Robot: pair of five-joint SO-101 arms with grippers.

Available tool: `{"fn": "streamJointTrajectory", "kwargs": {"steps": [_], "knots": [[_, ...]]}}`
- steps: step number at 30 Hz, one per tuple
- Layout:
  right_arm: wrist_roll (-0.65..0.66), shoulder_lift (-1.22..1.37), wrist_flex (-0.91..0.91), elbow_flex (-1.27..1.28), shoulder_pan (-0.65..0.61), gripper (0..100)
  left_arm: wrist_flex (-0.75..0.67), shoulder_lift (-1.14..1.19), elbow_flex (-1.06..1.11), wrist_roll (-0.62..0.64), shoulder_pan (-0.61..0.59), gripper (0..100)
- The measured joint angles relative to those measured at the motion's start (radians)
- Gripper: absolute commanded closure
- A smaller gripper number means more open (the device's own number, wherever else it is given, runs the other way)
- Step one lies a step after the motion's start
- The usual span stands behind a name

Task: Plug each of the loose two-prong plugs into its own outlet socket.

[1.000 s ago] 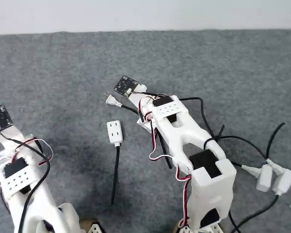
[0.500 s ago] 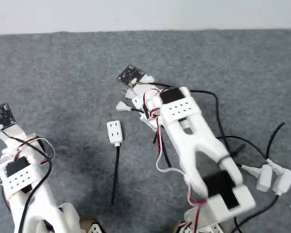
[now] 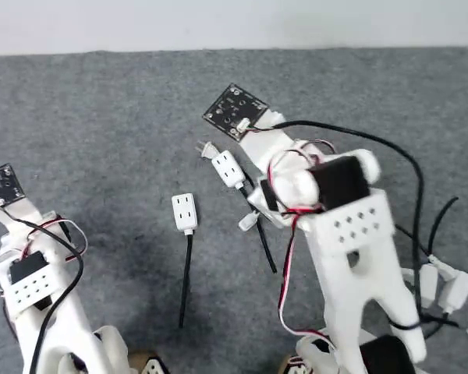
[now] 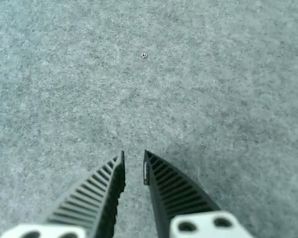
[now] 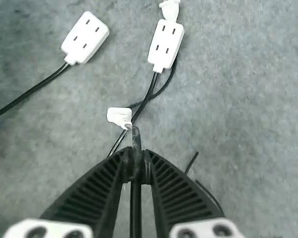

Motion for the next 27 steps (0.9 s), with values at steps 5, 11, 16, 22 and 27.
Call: {"fn": "streamJointTrajectory", "kwargs": {"steps": [5,11,16,22,27], "knots": [[0.0,0.009,0.014,-0.041,0.02,99.1,0.0,0.0,0.0,0.0,0.014,93],[0.0,0.256,0.014,-0.032,-0.002,99.1,-0.002,0.0,0.0,0.0,0.014,93],[-0.002,0.543,0.014,-0.181,-0.041,99.1,-0.002,0.0,0.0,0.0,0.014,93],[-0.018,0.916,0.014,-0.512,-0.086,99.1,-0.002,0.0,0.0,0.0,0.014,93],[-0.018,1.183,0.014,-0.816,-0.089,92.5,-0.002,0.0,0.0,0.0,0.02,93]]}}
